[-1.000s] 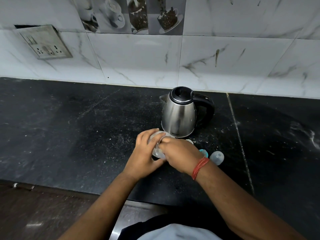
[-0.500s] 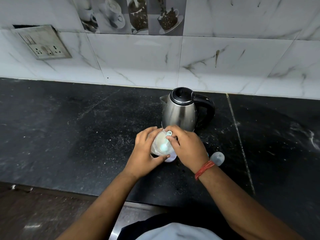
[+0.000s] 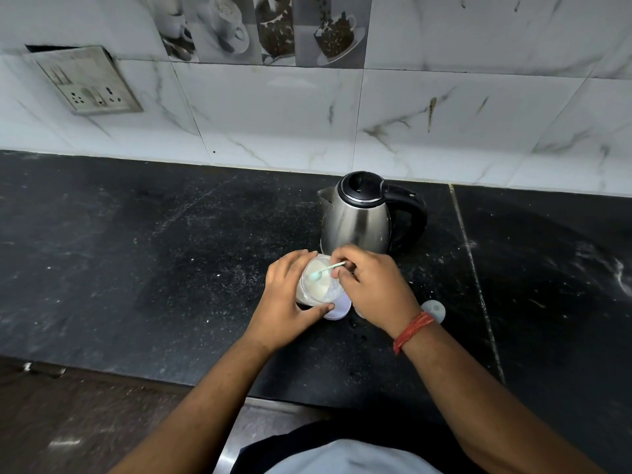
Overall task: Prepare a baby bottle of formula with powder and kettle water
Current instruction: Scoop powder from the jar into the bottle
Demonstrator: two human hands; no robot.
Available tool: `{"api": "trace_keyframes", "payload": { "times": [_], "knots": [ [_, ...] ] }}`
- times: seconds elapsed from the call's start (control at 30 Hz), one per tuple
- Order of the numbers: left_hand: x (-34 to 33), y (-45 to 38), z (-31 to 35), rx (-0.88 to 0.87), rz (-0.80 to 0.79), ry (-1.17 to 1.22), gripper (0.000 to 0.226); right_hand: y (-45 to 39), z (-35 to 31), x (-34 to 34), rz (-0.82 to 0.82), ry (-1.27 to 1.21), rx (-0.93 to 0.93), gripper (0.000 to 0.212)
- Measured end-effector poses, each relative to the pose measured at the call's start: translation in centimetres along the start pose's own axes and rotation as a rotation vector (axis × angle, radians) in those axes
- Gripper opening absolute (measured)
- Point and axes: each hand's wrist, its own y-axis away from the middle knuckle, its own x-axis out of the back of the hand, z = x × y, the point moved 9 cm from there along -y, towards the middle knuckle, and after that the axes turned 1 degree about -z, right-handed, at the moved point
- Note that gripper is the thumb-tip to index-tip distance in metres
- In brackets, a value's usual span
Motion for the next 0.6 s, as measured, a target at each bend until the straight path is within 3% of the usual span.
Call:
{"api": "trace_keyframes", "payload": {
  "times": [0.13, 0.33, 0.6],
  "knots": [
    [-0.1, 0.0, 0.0, 0.01, -0.006, 0.003, 0.086, -0.3, -0.2, 0.0, -0.028, 0.031, -0.01, 0.017],
    [-0.1, -0.1, 0.0, 0.011, -0.008, -0.003, 0.087, -0.6, -1.3, -0.6, -0.091, 0.126, 0.077, 0.006],
    [-0.3, -0.2, 0.1, 0.018, -0.007, -0.001, 0.091, -0.8, -0.8, -1.3, -0.097, -0.007, -0.009, 0.014]
  ]
}}
